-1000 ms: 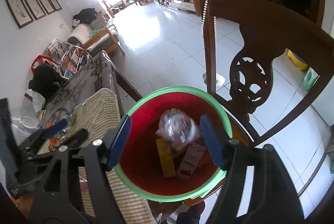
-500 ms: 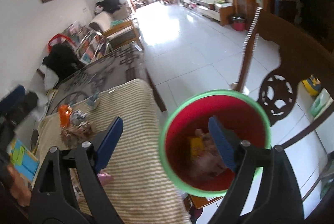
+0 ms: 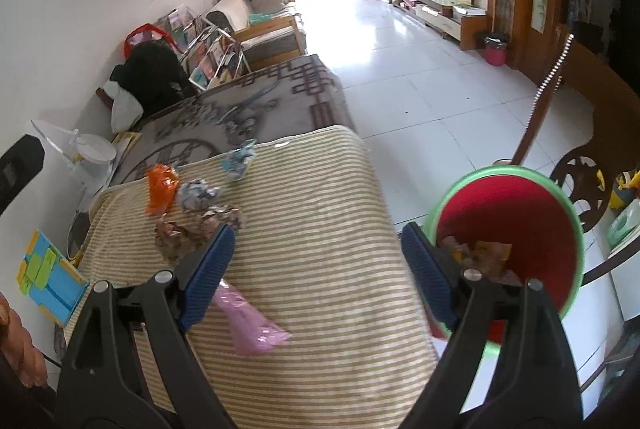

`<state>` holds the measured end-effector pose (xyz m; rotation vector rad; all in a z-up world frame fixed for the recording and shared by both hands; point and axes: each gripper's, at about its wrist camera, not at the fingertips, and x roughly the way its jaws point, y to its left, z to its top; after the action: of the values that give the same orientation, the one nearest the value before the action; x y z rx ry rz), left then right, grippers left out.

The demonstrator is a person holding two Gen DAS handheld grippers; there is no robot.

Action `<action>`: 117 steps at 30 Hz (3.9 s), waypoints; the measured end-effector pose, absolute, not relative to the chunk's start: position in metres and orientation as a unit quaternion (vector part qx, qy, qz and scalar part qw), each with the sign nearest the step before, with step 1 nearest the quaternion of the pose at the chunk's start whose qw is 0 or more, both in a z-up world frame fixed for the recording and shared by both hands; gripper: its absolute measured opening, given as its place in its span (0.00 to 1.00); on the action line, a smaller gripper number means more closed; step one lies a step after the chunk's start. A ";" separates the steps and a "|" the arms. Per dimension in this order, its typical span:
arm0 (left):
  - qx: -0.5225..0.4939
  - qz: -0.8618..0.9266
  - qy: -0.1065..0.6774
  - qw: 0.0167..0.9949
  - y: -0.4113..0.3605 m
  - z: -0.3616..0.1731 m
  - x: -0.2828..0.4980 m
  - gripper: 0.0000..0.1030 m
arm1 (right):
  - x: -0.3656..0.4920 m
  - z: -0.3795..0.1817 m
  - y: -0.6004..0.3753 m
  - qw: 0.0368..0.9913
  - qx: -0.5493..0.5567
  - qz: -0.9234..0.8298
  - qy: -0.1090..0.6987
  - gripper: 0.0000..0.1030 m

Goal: Collect trash
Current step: 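Grasp the dark brown cigarette box with the left gripper while the right grasps the pink strawberry milk carton, then carry the cigarette box and pink carton over the red bin with both grippers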

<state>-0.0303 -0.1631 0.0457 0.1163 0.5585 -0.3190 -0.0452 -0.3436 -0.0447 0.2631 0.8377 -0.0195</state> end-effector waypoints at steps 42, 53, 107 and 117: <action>0.008 -0.071 0.555 0.829 0.060 -0.167 0.007 0.83 | -0.017 -0.181 -0.115 0.794 0.030 0.142 0.590 0.67; 0.014 -0.113 0.589 0.800 0.024 -0.206 0.020 0.58 | -0.027 -0.139 -0.168 0.832 0.084 0.085 0.542 0.69; 0.016 -0.172 0.417 0.892 -0.080 -0.052 -0.004 0.35 | -0.063 -0.057 -0.251 0.904 0.112 0.023 0.412 0.70; 0.031 -0.195 0.419 0.887 -0.144 -0.053 -0.008 0.35 | -0.074 -0.062 -0.313 0.901 0.124 0.001 0.415 0.70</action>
<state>-0.0084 -0.1444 -0.0530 0.0653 0.8702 -0.4048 -0.0742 -0.3128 -0.0620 0.2575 0.8589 0.0024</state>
